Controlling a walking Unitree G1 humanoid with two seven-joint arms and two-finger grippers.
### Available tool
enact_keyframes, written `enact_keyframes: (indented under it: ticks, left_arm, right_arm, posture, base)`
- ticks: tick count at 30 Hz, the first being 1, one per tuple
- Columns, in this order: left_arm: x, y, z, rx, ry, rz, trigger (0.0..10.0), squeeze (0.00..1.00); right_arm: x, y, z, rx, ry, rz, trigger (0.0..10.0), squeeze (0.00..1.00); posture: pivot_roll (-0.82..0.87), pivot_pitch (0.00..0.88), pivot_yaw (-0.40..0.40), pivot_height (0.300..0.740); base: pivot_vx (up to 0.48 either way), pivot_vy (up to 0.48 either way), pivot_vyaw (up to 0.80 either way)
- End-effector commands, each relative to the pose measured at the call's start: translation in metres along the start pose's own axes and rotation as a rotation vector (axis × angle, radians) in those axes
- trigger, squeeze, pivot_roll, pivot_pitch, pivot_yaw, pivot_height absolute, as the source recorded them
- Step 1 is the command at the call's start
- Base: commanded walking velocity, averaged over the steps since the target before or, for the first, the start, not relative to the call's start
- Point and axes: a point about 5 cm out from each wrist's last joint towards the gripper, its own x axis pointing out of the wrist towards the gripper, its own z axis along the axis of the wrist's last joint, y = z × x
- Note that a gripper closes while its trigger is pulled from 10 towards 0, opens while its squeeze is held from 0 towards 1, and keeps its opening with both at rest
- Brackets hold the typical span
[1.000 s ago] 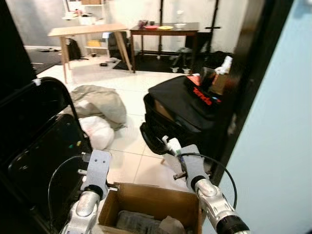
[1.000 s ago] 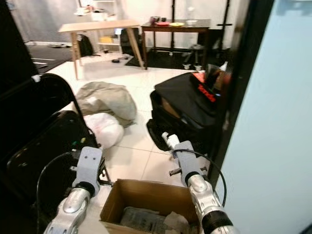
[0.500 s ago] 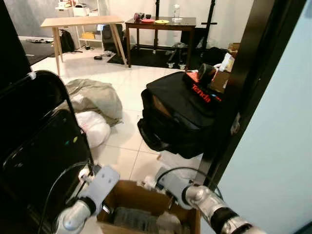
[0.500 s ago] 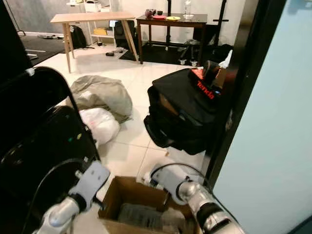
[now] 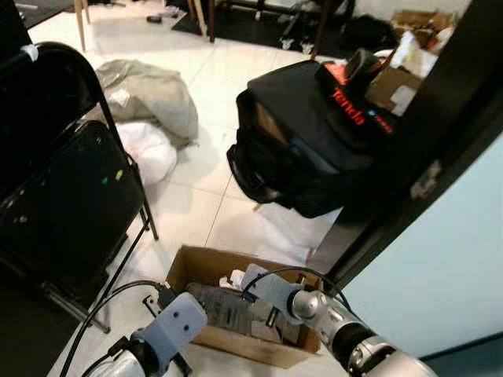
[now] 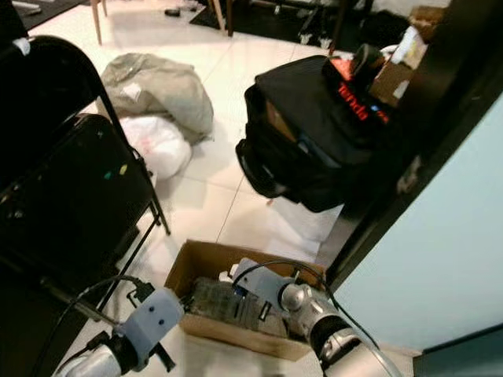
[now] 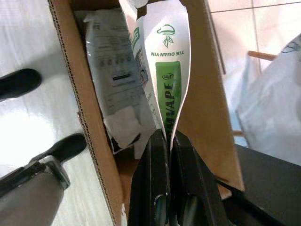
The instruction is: Clean up the room
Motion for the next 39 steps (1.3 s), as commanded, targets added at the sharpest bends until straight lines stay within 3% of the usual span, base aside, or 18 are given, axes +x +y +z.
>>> enact_keyframes:
  ticks: [1, 5, 21, 23, 25, 26, 30, 31, 32, 39]
  left_arm:
    - [-0.005, -0.009, 0.002, -0.017, 0.005, -0.087, 10.0, 0.00]
    - [-0.012, -0.010, 0.002, 0.006, 0.023, -0.145, 10.0, 0.00]
    - [-0.018, 0.000, -0.006, 0.075, 0.083, -0.144, 10.0, 0.00]
    - [-0.017, 0.005, -0.009, 0.124, 0.097, -0.123, 10.0, 0.00]
    - [-0.017, 0.005, -0.009, 0.126, 0.097, -0.120, 10.0, 0.00]
    - [-0.016, 0.007, -0.008, 0.127, 0.092, -0.107, 10.0, 0.00]
    - [-0.014, 0.009, -0.007, 0.126, 0.086, -0.093, 10.0, 0.00]
    - [-0.013, 0.009, -0.007, 0.128, 0.085, -0.091, 10.0, 0.00]
    - [-0.012, 0.009, -0.007, 0.128, 0.085, -0.091, 10.0, 0.00]
    - [-0.011, 0.010, -0.007, 0.131, 0.087, -0.090, 10.0, 0.00]
  right_arm:
    - [-0.001, 0.003, -0.008, 0.012, 0.021, 0.006, 10.0, 0.00]
    - [-0.001, 0.004, -0.009, 0.012, 0.025, -0.005, 10.0, 0.00]
    - [-0.002, -0.001, -0.009, 0.003, 0.007, -0.031, 10.0, 0.00]
    - [-0.002, -0.002, -0.009, -0.002, 0.006, -0.016, 10.0, 0.28]
    - [-0.002, -0.002, -0.009, -0.003, 0.006, -0.015, 10.0, 0.28]
    - [-0.002, -0.002, -0.009, -0.006, 0.007, -0.013, 10.0, 1.00]
    - [-0.002, -0.003, -0.009, -0.016, 0.009, -0.015, 10.0, 1.00]
    - [-0.002, -0.004, -0.009, -0.020, 0.011, -0.020, 10.0, 0.76]
    - [-0.002, -0.005, -0.008, -0.026, 0.012, -0.025, 10.0, 0.06]
    - [-0.003, -0.009, -0.007, -0.034, 0.011, -0.036, 10.0, 0.00]
  posture:
    - [0.13, 0.293, -0.090, 0.740]
    - [0.13, 0.307, -0.081, 0.740]
    - [0.13, 0.297, -0.074, 0.740]
    - [0.13, 0.296, -0.074, 0.740]
    - [0.13, 0.296, -0.074, 0.740]
    - [0.13, 0.294, -0.075, 0.740]
    - [0.13, 0.293, -0.074, 0.740]
    - [0.13, 0.291, -0.074, 0.740]
    - [0.13, 0.288, -0.073, 0.740]
    - [0.12, 0.275, -0.075, 0.740]
  base:
    - [0.000, 0.000, 0.00]
    - [0.000, 0.000, 0.00]
    - [0.000, 0.000, 0.00]
    - [0.000, 0.000, 0.00]
    - [0.000, 0.000, 0.00]
    - [0.000, 0.000, 0.00]
    - [0.000, 0.000, 0.00]
    - [0.000, 0.000, 0.00]
    - [0.000, 0.000, 0.00]
    - [0.000, 0.000, 0.00]
